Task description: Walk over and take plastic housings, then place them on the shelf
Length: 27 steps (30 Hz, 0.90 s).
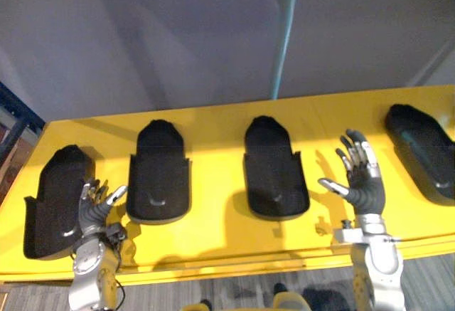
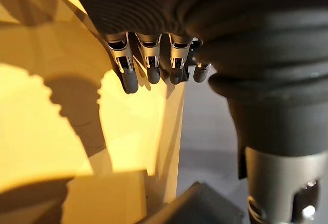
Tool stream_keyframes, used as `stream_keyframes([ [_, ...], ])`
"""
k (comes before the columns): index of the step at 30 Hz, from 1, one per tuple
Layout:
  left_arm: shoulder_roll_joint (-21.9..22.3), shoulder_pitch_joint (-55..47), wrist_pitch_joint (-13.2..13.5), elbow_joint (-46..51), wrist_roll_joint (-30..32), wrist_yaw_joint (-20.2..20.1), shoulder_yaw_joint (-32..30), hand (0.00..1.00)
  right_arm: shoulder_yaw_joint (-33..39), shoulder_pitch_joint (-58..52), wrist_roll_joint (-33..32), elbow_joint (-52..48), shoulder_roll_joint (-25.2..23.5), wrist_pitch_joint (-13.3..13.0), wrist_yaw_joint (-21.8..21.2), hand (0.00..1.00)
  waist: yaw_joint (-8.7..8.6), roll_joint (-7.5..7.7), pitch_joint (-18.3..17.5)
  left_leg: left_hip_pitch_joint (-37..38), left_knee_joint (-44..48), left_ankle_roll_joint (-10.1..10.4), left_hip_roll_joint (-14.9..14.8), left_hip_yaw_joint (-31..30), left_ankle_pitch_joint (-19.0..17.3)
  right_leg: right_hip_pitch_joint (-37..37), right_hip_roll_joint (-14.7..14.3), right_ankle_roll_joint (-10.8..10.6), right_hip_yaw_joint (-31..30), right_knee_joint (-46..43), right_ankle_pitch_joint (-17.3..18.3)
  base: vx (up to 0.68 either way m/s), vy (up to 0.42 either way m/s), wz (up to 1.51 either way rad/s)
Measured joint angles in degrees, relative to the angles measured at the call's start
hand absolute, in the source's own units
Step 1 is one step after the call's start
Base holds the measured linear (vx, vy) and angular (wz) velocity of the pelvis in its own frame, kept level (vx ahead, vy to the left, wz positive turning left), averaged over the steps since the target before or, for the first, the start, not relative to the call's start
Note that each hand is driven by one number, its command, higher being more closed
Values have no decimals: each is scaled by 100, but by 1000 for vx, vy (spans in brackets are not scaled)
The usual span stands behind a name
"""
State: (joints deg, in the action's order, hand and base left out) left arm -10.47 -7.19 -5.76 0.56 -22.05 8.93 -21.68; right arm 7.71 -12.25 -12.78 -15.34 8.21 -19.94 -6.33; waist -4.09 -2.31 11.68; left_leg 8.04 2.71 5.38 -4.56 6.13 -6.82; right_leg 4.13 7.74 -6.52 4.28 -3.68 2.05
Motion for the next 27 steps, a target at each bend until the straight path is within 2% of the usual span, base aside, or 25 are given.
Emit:
stream_keyframes([
  [10, 168, 1, 110, 1, 62, 336, 4, 0, -71, 0, 1, 0, -7, 0, 18, 0, -1, 2, 0, 0, 0, 0, -2, -5, 0, 2, 0, 1, 6, -3, 1, 0, 0, 0],
  [19, 206, -31, 151, 60, 242, 432, -12, 0, -71, 0, 0, 1, -21, 2, 5, 0, 1, 5, -2, 1, 3, -1, -22, -10, 1, 2, -1, 3, 10, -10, 3, 0, 0, 0],
  [27, 201, -31, 219, 58, 282, 1029, -400, 0, -128, -34, 1, 14, -37, 10, 18, 0, 4, 6, -2, 1, 3, -5, -34, -17, 4, 2, -7, 9, 17, -15, 9, 0, 0, 0],
])
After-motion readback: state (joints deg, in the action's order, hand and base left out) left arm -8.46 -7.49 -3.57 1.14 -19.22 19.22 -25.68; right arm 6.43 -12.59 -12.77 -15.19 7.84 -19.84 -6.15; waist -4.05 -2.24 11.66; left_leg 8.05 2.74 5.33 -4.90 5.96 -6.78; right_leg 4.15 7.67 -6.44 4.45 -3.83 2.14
